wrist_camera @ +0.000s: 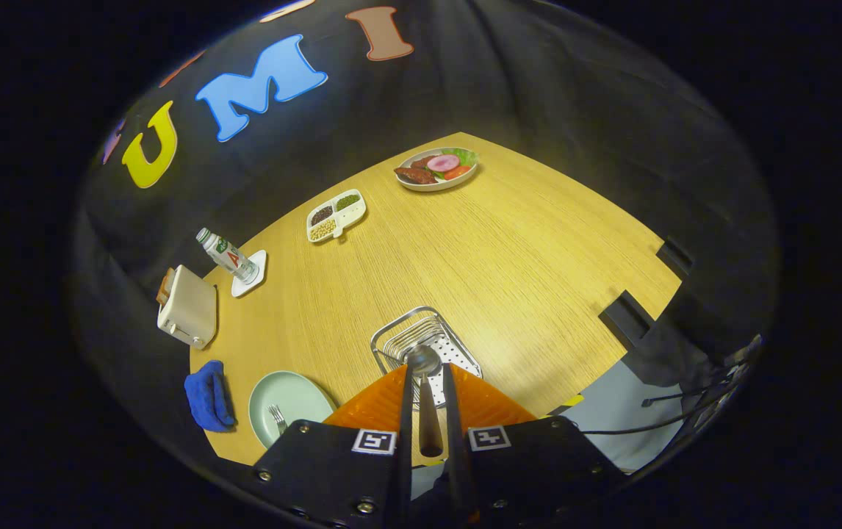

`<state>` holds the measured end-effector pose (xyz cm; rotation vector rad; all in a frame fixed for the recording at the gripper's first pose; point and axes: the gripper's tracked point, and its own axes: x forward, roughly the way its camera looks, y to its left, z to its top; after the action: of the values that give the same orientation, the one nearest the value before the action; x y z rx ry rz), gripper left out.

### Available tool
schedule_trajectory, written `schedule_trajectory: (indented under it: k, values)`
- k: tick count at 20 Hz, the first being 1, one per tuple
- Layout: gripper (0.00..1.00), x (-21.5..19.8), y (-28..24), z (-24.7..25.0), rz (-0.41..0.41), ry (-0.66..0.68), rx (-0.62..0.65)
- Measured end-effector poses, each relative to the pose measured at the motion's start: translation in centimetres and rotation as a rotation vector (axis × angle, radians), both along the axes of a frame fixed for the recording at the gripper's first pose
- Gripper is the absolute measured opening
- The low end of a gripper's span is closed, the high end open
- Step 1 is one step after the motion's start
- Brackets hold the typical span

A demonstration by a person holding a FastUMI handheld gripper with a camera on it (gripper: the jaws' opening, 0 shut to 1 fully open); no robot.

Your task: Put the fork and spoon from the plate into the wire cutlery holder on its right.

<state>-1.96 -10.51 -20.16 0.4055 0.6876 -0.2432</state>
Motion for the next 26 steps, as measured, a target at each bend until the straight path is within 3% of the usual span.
schedule_trajectory:
  k: [13,26]
  values:
    - [0.22,3.3,7.3,2.5,0.232,-0.087,-0.148]
    - [0.21,2.8,21.2,-0.9,0.614,-0.013,-0.150]
